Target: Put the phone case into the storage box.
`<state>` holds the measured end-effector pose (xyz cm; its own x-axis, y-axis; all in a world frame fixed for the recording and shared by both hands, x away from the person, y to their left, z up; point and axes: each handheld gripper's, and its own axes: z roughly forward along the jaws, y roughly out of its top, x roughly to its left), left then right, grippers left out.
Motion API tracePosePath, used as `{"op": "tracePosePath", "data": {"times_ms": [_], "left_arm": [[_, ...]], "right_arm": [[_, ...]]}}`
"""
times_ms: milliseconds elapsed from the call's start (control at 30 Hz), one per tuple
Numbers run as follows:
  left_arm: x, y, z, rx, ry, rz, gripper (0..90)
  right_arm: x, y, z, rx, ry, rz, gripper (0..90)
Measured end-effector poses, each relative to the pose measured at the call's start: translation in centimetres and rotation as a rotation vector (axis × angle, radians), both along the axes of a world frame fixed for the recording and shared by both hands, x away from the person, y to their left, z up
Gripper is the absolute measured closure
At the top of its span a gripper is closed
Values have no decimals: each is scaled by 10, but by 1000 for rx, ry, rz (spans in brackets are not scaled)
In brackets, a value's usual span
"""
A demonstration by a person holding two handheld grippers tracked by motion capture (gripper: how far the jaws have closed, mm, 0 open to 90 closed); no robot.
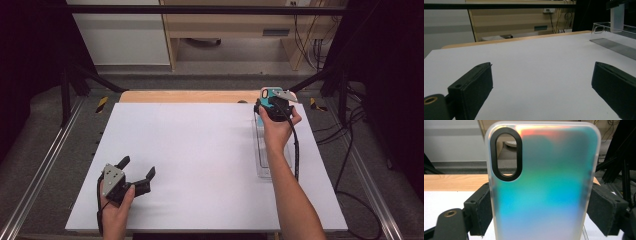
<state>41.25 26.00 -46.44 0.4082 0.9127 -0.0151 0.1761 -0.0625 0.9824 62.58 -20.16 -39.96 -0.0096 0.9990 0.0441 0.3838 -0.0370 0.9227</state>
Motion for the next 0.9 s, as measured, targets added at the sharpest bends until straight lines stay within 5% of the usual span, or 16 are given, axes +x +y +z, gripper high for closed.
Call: {"op": "tracePosePath", "data": {"times_ms": [900], "left_arm": [[-1, -3, 1, 0, -23, 13, 30]], "right_arm": [[14, 1, -14, -8, 13, -6, 175]]}}
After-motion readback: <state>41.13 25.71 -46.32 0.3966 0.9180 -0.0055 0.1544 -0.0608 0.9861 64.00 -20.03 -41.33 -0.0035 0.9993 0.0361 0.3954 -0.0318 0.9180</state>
